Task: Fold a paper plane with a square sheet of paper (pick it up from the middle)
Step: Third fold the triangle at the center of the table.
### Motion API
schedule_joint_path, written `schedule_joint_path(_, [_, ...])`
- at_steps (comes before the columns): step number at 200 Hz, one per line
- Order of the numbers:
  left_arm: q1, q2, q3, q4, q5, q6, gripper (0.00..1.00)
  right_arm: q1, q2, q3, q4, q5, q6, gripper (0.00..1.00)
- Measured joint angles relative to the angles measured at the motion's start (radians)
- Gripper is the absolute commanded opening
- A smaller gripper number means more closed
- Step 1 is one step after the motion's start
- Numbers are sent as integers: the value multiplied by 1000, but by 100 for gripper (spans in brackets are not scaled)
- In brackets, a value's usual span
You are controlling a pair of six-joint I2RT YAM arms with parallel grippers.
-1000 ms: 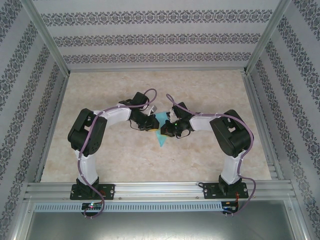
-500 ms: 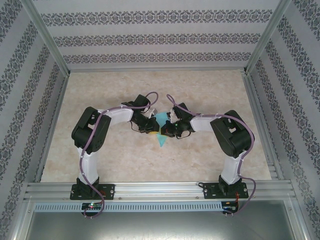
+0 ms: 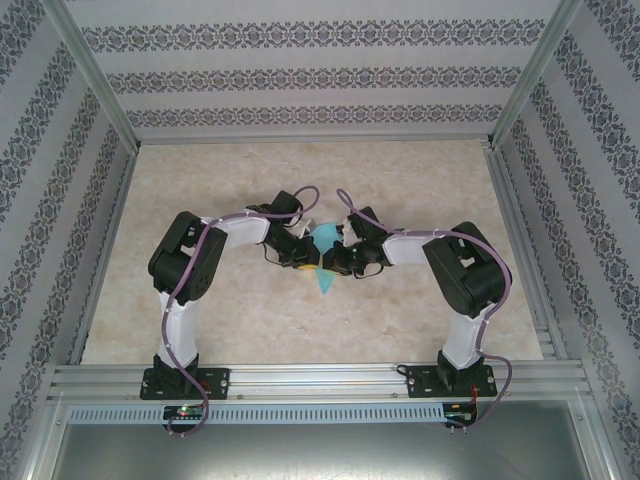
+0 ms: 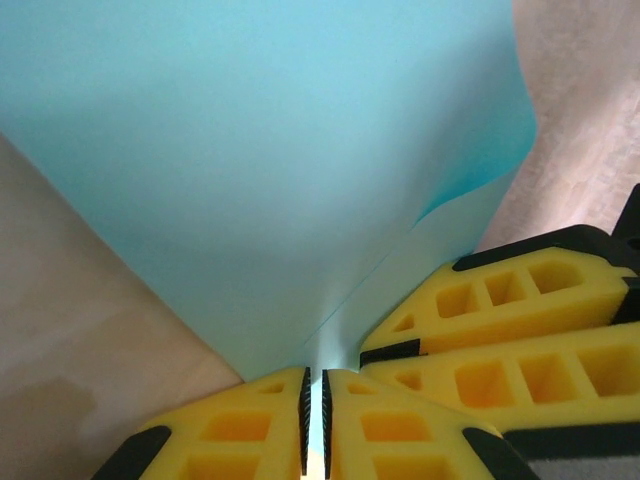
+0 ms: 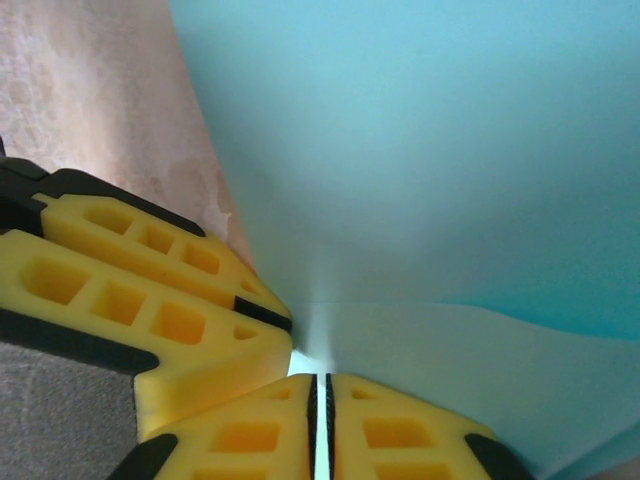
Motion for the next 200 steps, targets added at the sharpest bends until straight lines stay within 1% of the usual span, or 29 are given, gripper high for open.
schedule_joint_path(24, [0,6,8,0,0,3,16,-18,-26,-2,-7,1,-3,20])
schedule_joint_path(54, [0,13,18,0,0,6,16,-63,-56,2,-43,6,-35,19])
schedule_joint_path(106, [0,18,29,-5,0,11,16,-119,-45,73,-125,35,-116,19])
schedule_joint_path(171, [0,28,47,-16,-1,28,16,-126,36,146,-157,37,-163,19])
schedule_joint_path(200, [0,32,57,-27,-1,32,16,-126,51,155,-197,65,-186,18])
